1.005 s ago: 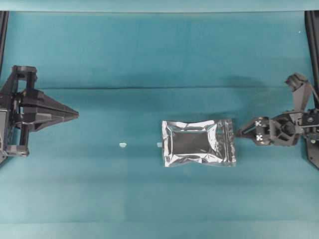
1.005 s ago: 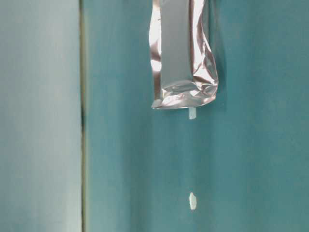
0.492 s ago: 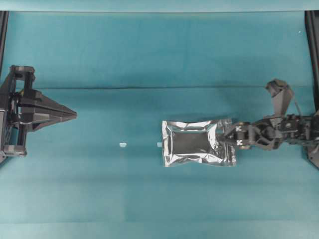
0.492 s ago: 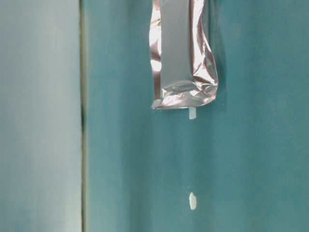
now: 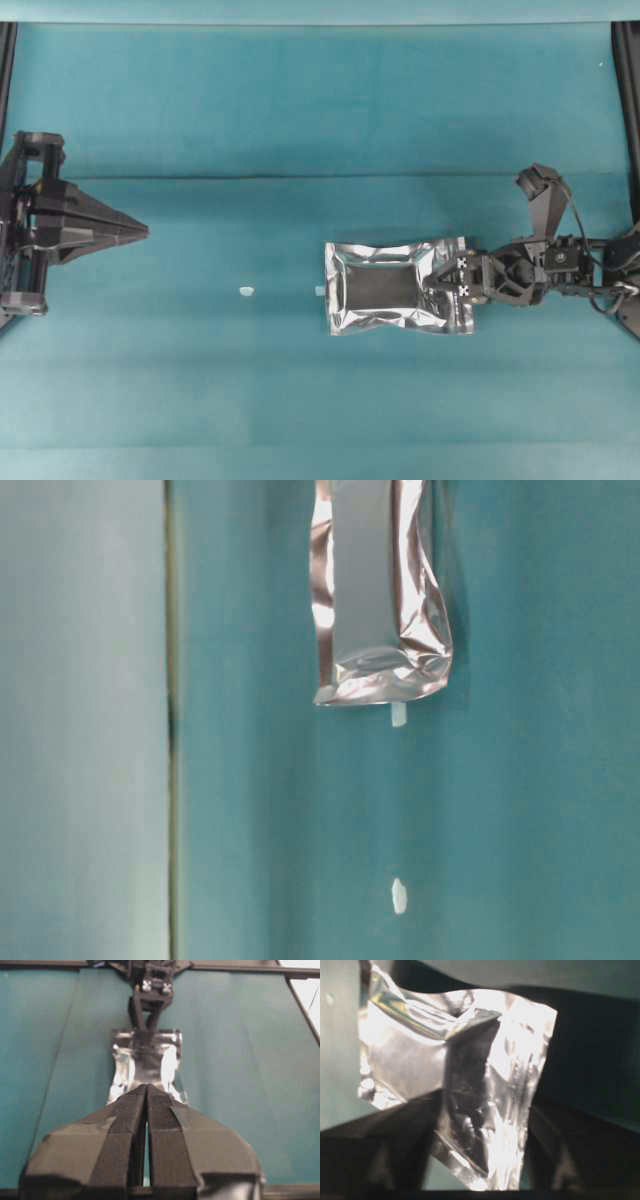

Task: Hand over the silver zip bag and make it stand upright.
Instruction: 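Lift the bag with the right gripper and swing it toward center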

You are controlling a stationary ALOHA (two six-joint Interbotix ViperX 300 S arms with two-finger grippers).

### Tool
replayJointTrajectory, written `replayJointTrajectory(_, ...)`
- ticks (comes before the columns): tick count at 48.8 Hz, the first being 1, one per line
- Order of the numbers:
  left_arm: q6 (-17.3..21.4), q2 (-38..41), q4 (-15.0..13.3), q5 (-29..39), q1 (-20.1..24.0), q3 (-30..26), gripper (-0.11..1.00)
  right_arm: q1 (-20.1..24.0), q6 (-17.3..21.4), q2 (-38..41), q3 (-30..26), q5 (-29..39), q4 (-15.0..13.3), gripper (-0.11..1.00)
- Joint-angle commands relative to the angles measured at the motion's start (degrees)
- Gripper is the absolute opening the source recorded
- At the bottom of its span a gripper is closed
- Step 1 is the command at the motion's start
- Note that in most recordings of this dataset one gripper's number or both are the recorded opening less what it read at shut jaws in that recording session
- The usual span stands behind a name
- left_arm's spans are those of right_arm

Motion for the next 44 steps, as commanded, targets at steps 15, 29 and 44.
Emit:
replayJointTrajectory(15,0.1,-0.1,0.2,-0.3,0.0,-0.3,0.00,0.1,-2.5,-5.4,-0.4,4.0,-0.4,0.04)
replayJointTrajectory(29,0.1,-0.3,0.2,-0.3,-0.1,-0.2,0.00,-0.9,-5.2,-6.9,-2.2,9.8,-0.4,0.04)
replayJointTrajectory(44,0.1,-0.4,0.2,-0.3,-0.1,-0.1,0.00,-4.5,-16.4,-10.4,-16.2,32.5,-4.3,0.04)
